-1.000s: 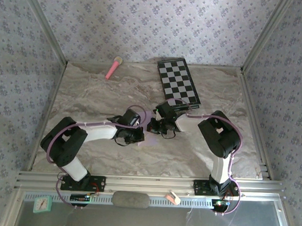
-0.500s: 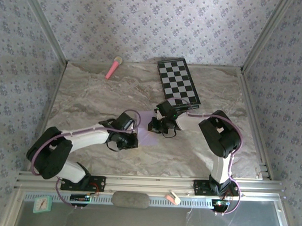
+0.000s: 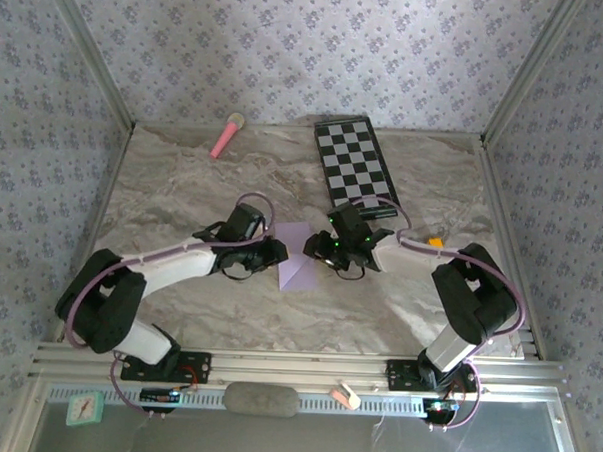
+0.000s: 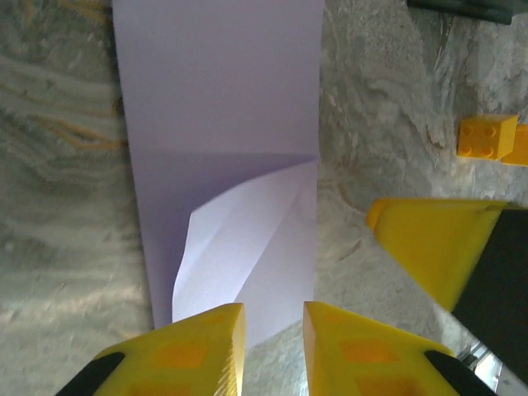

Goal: Fold a paper plane with a square sheet of paper (pick it up from the middle)
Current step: Fold the triangle a second time at the center of the table, then pick up the paper from the center of the table.

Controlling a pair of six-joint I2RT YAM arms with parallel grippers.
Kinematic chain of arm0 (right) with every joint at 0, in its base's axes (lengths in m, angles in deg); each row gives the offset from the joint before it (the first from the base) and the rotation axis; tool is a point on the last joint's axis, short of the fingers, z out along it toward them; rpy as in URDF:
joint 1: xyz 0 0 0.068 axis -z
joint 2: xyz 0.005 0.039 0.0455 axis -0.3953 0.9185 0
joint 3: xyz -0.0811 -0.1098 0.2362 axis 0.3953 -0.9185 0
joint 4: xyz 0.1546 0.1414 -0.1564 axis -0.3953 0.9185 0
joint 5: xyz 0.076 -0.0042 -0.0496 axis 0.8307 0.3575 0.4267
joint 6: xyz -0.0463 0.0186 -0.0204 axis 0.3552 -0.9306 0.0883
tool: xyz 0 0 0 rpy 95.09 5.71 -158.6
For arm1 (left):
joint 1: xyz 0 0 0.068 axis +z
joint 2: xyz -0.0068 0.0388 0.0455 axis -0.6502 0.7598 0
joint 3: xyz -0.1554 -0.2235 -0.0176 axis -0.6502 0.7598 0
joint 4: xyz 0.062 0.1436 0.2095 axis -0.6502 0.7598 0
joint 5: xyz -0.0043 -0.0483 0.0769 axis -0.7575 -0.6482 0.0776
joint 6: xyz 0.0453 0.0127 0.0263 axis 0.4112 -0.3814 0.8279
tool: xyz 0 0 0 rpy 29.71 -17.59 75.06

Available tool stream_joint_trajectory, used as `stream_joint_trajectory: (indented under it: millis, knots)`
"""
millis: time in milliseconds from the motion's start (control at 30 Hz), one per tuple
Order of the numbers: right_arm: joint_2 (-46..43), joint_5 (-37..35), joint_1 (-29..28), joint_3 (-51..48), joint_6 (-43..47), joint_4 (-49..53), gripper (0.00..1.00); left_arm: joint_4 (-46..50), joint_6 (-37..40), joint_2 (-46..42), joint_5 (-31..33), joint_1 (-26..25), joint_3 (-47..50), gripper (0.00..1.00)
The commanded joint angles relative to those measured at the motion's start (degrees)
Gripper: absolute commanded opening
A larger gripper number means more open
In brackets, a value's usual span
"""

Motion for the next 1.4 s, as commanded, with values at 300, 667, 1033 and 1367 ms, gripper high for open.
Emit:
stream_joint_trajectory:
  millis: [300,667,1033,1367]
  knots:
    - [4.8,0.3,-1.8,0.7,-7.6,-5.7,0.43,-5.9,-1.4,8.3,0.2,4.5,0.3,0.14]
    - [7.2,0.6,-3.9,1.9,-9.8,-6.6,0.43,-8.0,-1.6,10.6,-2.9,5.7,3.3,0.13]
    - [9.0,3.2,-4.6,1.8,-10.4,-11.1,0.36,-6.8,-1.4,11.1,-2.6,5.7,3.4,0.11]
    - [9.2,4.2,-5.1,0.6,-7.6,-15.7,0.20,-5.5,-1.1,10.0,-2.7,6.2,2.8,0.11]
